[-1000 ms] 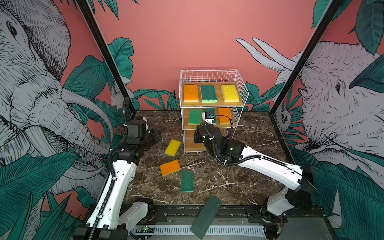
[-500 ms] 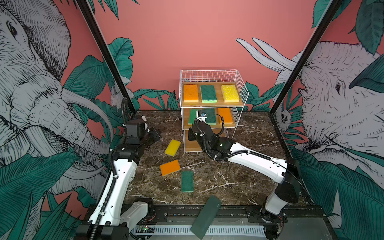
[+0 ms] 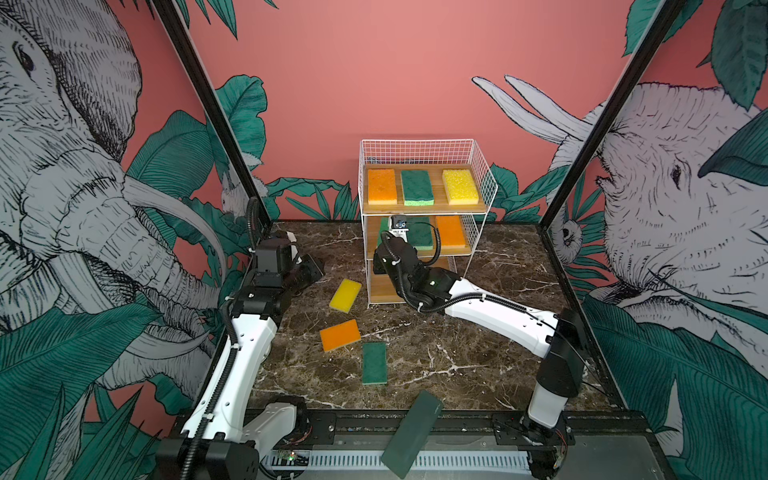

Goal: Arrange cleaning sponges on a shelf
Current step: Move the cleaning sponge to the shelf.

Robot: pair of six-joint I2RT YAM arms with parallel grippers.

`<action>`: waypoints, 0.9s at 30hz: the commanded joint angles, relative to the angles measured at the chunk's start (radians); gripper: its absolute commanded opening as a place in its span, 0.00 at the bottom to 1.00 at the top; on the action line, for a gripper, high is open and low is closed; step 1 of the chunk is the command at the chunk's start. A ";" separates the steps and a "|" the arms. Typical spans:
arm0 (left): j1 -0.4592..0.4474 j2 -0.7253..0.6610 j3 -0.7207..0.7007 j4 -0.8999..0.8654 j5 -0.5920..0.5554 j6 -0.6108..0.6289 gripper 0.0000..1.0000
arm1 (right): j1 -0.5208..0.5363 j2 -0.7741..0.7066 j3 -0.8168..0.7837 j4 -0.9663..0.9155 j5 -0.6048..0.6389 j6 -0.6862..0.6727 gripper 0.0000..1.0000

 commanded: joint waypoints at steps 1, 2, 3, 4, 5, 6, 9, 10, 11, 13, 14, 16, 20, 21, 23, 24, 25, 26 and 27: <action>0.007 -0.014 -0.007 0.023 0.014 -0.003 0.19 | -0.007 0.013 0.037 -0.002 0.031 -0.006 0.11; 0.009 -0.017 -0.008 0.023 0.014 -0.002 0.19 | -0.008 0.018 0.044 -0.004 0.031 -0.009 0.11; 0.008 -0.017 -0.010 0.023 0.014 -0.003 0.19 | -0.008 0.022 0.050 -0.009 0.031 -0.009 0.12; 0.008 -0.017 -0.010 0.024 0.013 -0.003 0.19 | -0.011 0.028 0.057 -0.017 0.028 -0.008 0.12; 0.008 -0.018 -0.012 0.023 0.014 -0.002 0.19 | -0.012 0.033 0.063 -0.027 0.025 -0.003 0.12; 0.008 -0.021 -0.014 0.024 0.013 -0.003 0.19 | -0.012 0.038 0.069 -0.038 0.025 0.000 0.12; 0.009 -0.026 -0.015 0.024 0.013 -0.002 0.19 | -0.016 0.041 0.069 -0.054 0.026 0.013 0.12; 0.009 -0.029 -0.016 0.024 0.014 -0.002 0.19 | -0.017 0.040 0.066 -0.054 0.028 0.016 0.12; 0.009 -0.030 -0.016 0.024 0.012 -0.001 0.18 | -0.019 0.040 0.064 -0.055 0.030 0.018 0.12; 0.008 -0.033 -0.018 0.024 0.012 0.000 0.18 | -0.024 0.043 0.066 -0.060 0.031 0.024 0.12; 0.008 -0.035 -0.018 0.024 0.013 0.000 0.18 | -0.027 0.046 0.069 -0.066 0.031 0.025 0.12; 0.007 -0.036 -0.018 0.024 0.012 -0.001 0.18 | -0.029 0.052 0.076 -0.077 0.032 0.029 0.12; 0.008 -0.037 -0.021 0.026 0.012 0.001 0.18 | -0.029 0.068 0.101 -0.110 0.013 0.029 0.11; 0.009 -0.039 -0.023 0.026 0.012 0.001 0.19 | -0.029 0.073 0.108 -0.123 0.007 0.028 0.11; 0.008 -0.040 -0.025 0.026 0.011 0.002 0.18 | -0.029 0.082 0.127 -0.149 -0.003 0.025 0.11; 0.008 -0.040 -0.026 0.026 0.011 0.003 0.18 | -0.029 0.087 0.134 -0.161 -0.007 0.025 0.11; 0.009 -0.040 -0.025 0.026 0.011 0.003 0.18 | -0.029 0.090 0.138 -0.169 -0.010 0.024 0.11; 0.008 -0.041 -0.026 0.026 0.011 0.003 0.18 | -0.027 0.091 0.140 -0.176 -0.012 0.025 0.11; 0.008 -0.041 -0.026 0.027 0.011 0.003 0.18 | -0.026 0.091 0.140 -0.182 -0.012 0.025 0.11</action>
